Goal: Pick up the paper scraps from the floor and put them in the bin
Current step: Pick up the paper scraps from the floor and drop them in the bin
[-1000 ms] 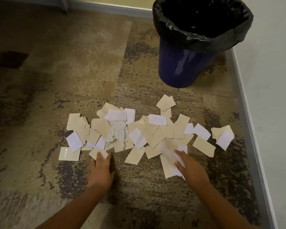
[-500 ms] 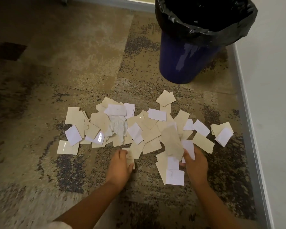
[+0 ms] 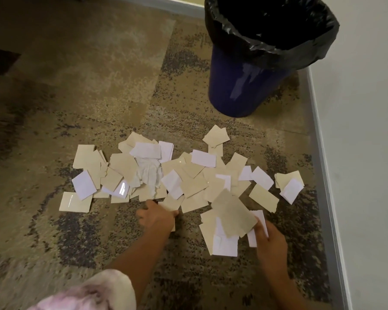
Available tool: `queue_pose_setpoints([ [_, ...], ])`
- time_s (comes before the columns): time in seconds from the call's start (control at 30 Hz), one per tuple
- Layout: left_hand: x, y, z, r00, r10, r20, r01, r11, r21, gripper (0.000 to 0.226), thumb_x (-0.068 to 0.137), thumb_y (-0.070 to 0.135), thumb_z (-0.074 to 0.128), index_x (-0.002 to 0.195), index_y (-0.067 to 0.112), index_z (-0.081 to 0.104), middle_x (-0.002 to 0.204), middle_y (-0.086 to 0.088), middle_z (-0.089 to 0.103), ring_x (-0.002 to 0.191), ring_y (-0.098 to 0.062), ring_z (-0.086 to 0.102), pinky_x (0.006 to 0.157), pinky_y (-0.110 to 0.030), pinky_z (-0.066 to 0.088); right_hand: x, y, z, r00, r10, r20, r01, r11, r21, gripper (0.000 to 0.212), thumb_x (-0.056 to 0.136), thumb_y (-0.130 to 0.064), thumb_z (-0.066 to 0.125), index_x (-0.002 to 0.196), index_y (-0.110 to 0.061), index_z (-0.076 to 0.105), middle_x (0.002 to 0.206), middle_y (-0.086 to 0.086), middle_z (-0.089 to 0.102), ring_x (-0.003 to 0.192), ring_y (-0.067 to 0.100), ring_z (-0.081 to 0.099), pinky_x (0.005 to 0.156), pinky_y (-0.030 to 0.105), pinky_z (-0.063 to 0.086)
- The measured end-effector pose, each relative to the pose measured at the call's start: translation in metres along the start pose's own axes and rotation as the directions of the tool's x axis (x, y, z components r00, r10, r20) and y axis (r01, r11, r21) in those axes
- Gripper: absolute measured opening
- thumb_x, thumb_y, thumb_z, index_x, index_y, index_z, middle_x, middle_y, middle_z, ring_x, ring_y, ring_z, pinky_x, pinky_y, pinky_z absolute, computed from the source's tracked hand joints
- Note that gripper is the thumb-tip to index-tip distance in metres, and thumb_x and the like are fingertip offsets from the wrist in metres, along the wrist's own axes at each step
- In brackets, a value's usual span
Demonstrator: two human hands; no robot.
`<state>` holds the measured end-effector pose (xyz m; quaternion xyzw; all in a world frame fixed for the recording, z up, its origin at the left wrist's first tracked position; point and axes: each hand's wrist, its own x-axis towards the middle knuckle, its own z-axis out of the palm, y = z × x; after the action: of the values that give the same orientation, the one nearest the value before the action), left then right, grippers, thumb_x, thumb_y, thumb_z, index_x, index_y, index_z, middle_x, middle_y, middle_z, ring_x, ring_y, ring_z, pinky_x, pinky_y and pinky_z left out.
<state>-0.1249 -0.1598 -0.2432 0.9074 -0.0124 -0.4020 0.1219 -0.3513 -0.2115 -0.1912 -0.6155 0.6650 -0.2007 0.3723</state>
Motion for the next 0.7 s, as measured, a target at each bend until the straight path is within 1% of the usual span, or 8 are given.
queue_pose_setpoints([
  [0.13, 0.006, -0.009, -0.002, 0.999, 0.035, 0.018, -0.035, 0.999, 0.003, 0.062, 0.079, 0.032, 0.071, 0.130, 0.009, 0.042, 0.137, -0.023, 0.031, 0.126, -0.039, 0.035, 0.101, -0.047, 0.037, 0.005, 0.016, -0.002, 0.994, 0.054, 0.090, -0.023, 0.948, -0.317, 0.034, 0.097, -0.025, 0.043, 0.122, -0.008, 0.058, 0.106, 0.011, 0.066, 0.095, 0.024, 0.061, 0.082, 0.034, 0.050],
  [0.23, 0.015, -0.015, -0.009, 0.993, 0.103, 0.057, -0.106, 0.992, 0.071, 0.057, 0.084, 0.040, 0.063, 0.128, 0.008, 0.048, 0.131, -0.018, 0.047, 0.122, -0.032, 0.041, 0.100, -0.038, 0.034, 0.011, 0.017, -0.004, 0.992, 0.112, 0.051, -0.093, 0.954, -0.285, 0.035, 0.099, -0.022, 0.038, 0.120, -0.002, 0.058, 0.107, 0.015, 0.064, 0.094, 0.026, 0.059, 0.089, 0.038, 0.049],
  [0.33, 0.018, -0.020, -0.017, 0.984, 0.152, 0.095, -0.156, 0.987, 0.033, 0.053, 0.092, 0.038, 0.052, 0.132, 0.004, 0.045, 0.131, -0.016, 0.053, 0.126, -0.032, 0.042, 0.105, -0.033, 0.031, 0.014, 0.011, -0.007, 0.990, 0.135, 0.029, -0.124, 0.963, -0.239, 0.036, 0.100, -0.023, 0.034, 0.118, -0.003, 0.057, 0.094, 0.009, 0.059, 0.089, 0.023, 0.055, 0.084, 0.033, 0.045],
  [0.43, 0.018, -0.027, -0.019, 0.979, 0.145, 0.142, -0.125, 0.982, -0.138, 0.048, 0.092, 0.024, 0.053, 0.132, -0.003, 0.045, 0.132, -0.025, 0.049, 0.123, -0.038, 0.045, 0.104, -0.041, 0.040, 0.009, 0.007, -0.014, 0.998, 0.037, 0.054, -0.018, 0.947, -0.321, 0.032, 0.099, -0.027, 0.034, 0.105, -0.010, 0.060, 0.081, -0.002, 0.057, 0.077, 0.015, 0.054, 0.078, 0.032, 0.050],
  [0.5, 0.017, -0.035, -0.019, 0.979, 0.118, 0.166, -0.084, 0.976, -0.201, 0.049, 0.092, 0.021, 0.054, 0.133, -0.004, 0.043, 0.134, -0.026, 0.046, 0.120, -0.040, 0.047, 0.101, -0.044, 0.043, 0.007, 0.008, -0.017, 0.982, -0.043, 0.183, 0.135, 0.839, -0.527, 0.032, 0.099, -0.030, 0.035, 0.114, -0.016, 0.059, 0.088, -0.004, 0.062, 0.069, 0.007, 0.051, 0.069, 0.023, 0.049],
  [0.57, 0.015, -0.042, -0.015, 0.980, 0.106, 0.169, -0.071, 0.976, -0.204, 0.050, 0.092, 0.022, 0.054, 0.134, -0.002, 0.043, 0.137, -0.024, 0.042, 0.121, -0.039, 0.047, 0.101, -0.042, 0.042, 0.005, 0.007, -0.019, 0.959, -0.039, 0.282, 0.221, 0.728, -0.650, 0.033, 0.099, -0.032, 0.035, 0.125, -0.022, 0.054, 0.088, -0.008, 0.060, 0.060, 0.005, 0.045, 0.062, 0.016, 0.043],
  [0.63, 0.012, -0.047, -0.012, 0.978, 0.112, 0.173, -0.071, 0.971, -0.226, 0.049, 0.092, 0.023, 0.054, 0.134, 0.000, 0.045, 0.136, -0.024, 0.043, 0.119, -0.038, 0.048, 0.101, -0.042, 0.043, 0.004, 0.003, -0.021, 0.966, 0.011, 0.259, 0.174, 0.716, -0.676, 0.031, 0.099, -0.034, 0.034, 0.114, -0.023, 0.058, 0.072, -0.012, 0.049, 0.055, 0.004, 0.043, 0.061, 0.017, 0.043],
  [0.7, 0.006, -0.048, -0.012, 0.971, 0.123, 0.206, -0.063, 0.959, -0.275, 0.047, 0.091, 0.022, 0.055, 0.133, 0.001, 0.047, 0.134, -0.023, 0.045, 0.117, -0.038, 0.049, 0.100, -0.046, 0.045, 0.004, 0.000, -0.025, 0.977, 0.032, 0.211, 0.117, 0.747, -0.655, 0.031, 0.100, -0.033, 0.033, 0.086, -0.024, 0.058, 0.066, -0.013, 0.045, 0.058, 0.004, 0.046, 0.063, 0.023, 0.048],
])
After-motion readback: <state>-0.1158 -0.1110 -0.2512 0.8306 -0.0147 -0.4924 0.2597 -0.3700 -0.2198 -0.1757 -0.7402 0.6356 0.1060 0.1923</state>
